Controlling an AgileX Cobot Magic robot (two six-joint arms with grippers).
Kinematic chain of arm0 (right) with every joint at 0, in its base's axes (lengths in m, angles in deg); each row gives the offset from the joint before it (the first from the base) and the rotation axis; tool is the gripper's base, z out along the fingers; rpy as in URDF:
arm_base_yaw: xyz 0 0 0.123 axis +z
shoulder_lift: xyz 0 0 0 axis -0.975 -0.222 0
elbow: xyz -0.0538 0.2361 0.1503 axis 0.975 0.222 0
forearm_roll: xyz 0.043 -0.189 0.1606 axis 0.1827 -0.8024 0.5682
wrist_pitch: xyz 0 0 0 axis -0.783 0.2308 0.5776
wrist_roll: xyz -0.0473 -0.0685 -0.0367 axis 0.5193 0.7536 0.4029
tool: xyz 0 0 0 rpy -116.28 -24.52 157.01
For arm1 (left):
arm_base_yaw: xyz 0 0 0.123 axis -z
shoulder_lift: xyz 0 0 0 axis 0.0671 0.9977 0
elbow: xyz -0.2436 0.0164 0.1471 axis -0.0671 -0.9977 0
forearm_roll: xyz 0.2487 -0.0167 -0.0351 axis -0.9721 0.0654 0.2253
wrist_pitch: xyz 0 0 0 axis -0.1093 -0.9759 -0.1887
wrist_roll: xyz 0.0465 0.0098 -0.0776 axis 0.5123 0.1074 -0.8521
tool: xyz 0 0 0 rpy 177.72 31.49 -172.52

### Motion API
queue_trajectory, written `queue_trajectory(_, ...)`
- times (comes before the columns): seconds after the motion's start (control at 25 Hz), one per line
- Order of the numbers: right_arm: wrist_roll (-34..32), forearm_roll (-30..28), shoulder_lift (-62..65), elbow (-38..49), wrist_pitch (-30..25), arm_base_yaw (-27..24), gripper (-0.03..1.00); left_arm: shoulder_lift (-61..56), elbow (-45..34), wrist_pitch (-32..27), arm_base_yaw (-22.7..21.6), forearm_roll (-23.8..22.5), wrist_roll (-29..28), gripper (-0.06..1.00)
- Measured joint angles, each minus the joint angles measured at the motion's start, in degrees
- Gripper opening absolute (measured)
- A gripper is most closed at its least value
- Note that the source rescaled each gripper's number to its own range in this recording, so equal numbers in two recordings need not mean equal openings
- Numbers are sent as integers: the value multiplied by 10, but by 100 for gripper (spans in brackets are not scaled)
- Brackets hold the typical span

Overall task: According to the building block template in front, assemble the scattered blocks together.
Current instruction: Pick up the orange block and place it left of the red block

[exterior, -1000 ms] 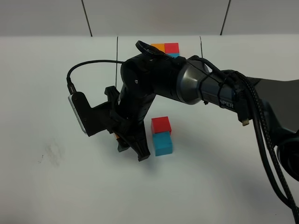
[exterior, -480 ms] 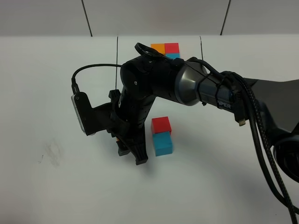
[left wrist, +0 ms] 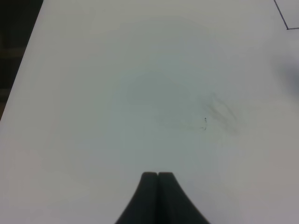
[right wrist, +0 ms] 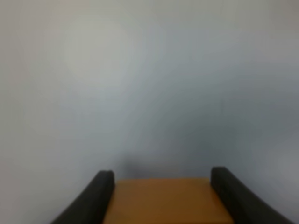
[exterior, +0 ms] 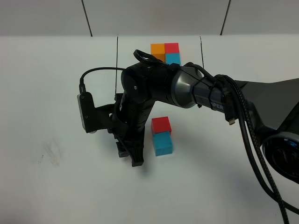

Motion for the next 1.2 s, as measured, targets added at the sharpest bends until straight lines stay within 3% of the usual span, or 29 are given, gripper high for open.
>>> queue_trajectory(0.68,-29,-1,-8,0,19,-11,43,0,0,0,0,0,0,0)
queue_trajectory(1.2,43,-12,-8,0,16,-12,43,0,0,0,0,0,0,0)
